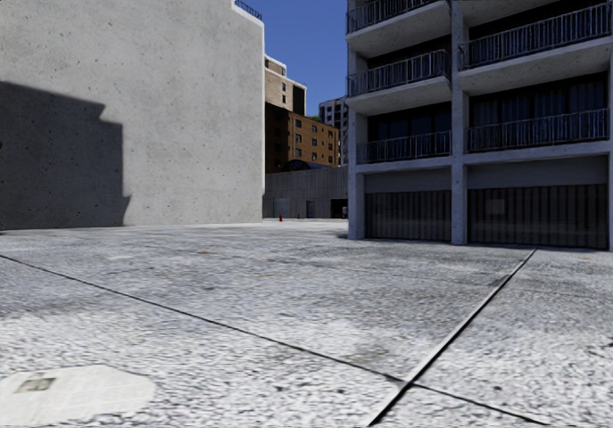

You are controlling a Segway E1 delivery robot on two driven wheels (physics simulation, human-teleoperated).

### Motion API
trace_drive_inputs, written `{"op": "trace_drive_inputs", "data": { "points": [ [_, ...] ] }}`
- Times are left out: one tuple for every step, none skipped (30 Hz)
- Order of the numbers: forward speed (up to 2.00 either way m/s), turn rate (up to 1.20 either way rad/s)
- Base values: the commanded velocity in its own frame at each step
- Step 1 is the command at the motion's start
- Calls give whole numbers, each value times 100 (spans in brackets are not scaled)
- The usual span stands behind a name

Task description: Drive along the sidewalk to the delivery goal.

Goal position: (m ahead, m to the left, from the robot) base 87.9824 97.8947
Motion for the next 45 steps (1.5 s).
{"op": "trace_drive_inputs", "data": {
  "points": [
    [200, 0],
    [200, 0],
    [200, 0],
    [200, 0],
    [200, 0],
    [200, 0],
    [200, 0],
    [200, 0],
    [200, 0],
    [200, 0],
    [200, 0],
    [200, 0],
    [200, 0],
    [200, 0],
    [200, 0],
    [200, 0],
    [200, 0],
    [200, 0],
    [200, 0],
    [200, 0],
    [200, 0],
    [200, 0],
    [200, 0],
    [200, 0],
    [200, 0],
    [200, 0],
    [200, 0],
    [200, 0],
    [200, 0],
    [200, 0],
    [200, 0],
    [200, 0],
    [200, 0],
    [200, 0],
    [200, 0],
    [200, 0],
    [200, 0],
    [200, 0],
    [200, 0],
    [200, 0],
    [200, 0],
    [200, 0],
    [200, 0],
    [200, 0],
    [200, 0]
  ]
}}
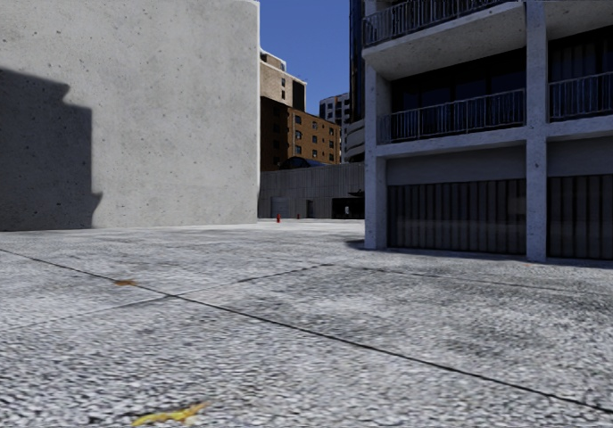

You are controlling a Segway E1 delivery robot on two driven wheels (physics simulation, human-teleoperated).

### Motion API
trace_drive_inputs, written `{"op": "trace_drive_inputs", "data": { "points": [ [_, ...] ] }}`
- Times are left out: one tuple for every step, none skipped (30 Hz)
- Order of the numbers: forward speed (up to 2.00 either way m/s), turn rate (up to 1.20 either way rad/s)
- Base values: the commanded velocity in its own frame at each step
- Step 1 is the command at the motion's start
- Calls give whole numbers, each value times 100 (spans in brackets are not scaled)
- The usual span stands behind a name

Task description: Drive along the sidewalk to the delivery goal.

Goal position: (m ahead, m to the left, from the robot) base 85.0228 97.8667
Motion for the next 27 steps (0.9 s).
{"op": "trace_drive_inputs", "data": {
  "points": [
    [200, 0],
    [200, 0],
    [200, 0],
    [200, 0],
    [200, 0],
    [200, 0],
    [200, 0],
    [200, 0],
    [200, 0],
    [200, 0],
    [200, 0],
    [200, 0],
    [200, 0],
    [200, 0],
    [200, 0],
    [200, 0],
    [200, 0],
    [200, 0],
    [200, 0],
    [200, 0],
    [200, 0],
    [200, 0],
    [200, 0],
    [200, 0],
    [200, 0],
    [200, 0],
    [200, 0]
  ]
}}
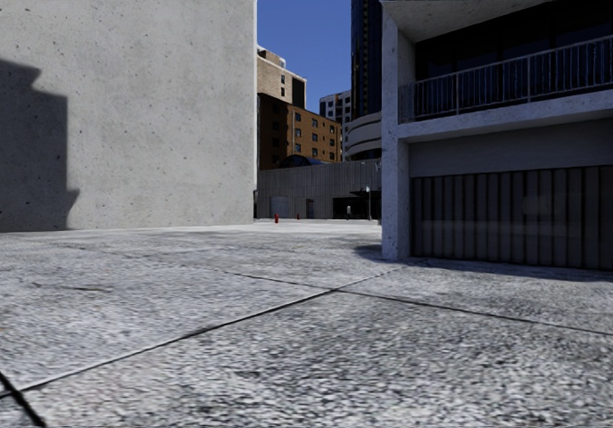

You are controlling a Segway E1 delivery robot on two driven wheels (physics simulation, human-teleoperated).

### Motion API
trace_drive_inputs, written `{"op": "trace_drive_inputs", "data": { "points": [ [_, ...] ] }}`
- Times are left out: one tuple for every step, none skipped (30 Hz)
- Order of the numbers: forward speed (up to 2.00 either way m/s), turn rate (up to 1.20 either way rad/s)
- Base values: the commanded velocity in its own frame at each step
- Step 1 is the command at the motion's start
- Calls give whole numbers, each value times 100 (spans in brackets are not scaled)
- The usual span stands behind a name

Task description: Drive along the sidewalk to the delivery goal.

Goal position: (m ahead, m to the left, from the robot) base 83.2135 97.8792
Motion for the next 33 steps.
{"op": "trace_drive_inputs", "data": {
  "points": [
    [200, 0],
    [200, 0],
    [200, 0],
    [200, 0],
    [200, 0],
    [200, 0],
    [200, 0],
    [200, 0],
    [200, 0],
    [200, 0],
    [200, 0],
    [200, 0],
    [200, 0],
    [200, 0],
    [200, 0],
    [200, 0],
    [200, 0],
    [200, 0],
    [200, 0],
    [200, 0],
    [200, 0],
    [200, 0],
    [200, 0],
    [200, 0],
    [200, 0],
    [200, 0],
    [200, 0],
    [200, 0],
    [200, 0],
    [200, 0],
    [200, 0],
    [200, 0],
    [200, 0]
  ]
}}
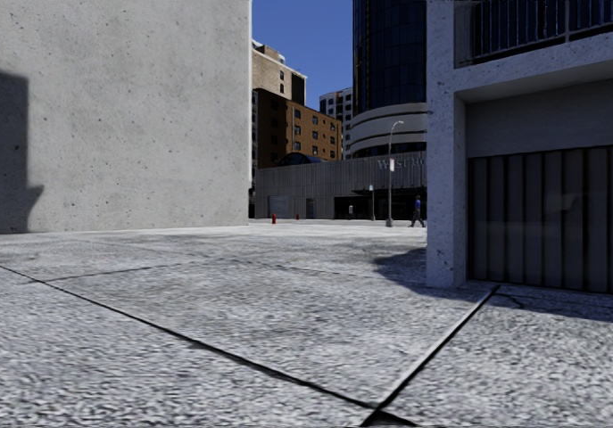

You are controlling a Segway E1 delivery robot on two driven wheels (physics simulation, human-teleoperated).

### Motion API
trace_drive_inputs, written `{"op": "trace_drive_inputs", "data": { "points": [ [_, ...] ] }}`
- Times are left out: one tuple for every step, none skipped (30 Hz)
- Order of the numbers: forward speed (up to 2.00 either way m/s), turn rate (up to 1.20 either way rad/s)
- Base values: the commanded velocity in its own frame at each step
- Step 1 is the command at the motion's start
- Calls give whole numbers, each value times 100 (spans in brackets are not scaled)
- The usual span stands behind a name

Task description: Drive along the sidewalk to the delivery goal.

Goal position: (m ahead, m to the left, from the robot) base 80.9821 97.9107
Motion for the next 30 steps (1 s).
{"op": "trace_drive_inputs", "data": {
  "points": [
    [200, 0],
    [200, 0],
    [200, 0],
    [200, 0],
    [200, 0],
    [200, 0],
    [200, 0],
    [200, 0],
    [200, 0],
    [200, 0],
    [200, 0],
    [200, 0],
    [200, 0],
    [200, 0],
    [200, 0],
    [200, 0],
    [200, 0],
    [200, 0],
    [200, 0],
    [200, 0],
    [200, 0],
    [200, 0],
    [200, 0],
    [200, 0],
    [200, 0],
    [200, 0],
    [200, 0],
    [200, 0],
    [200, 0],
    [200, 0]
  ]
}}
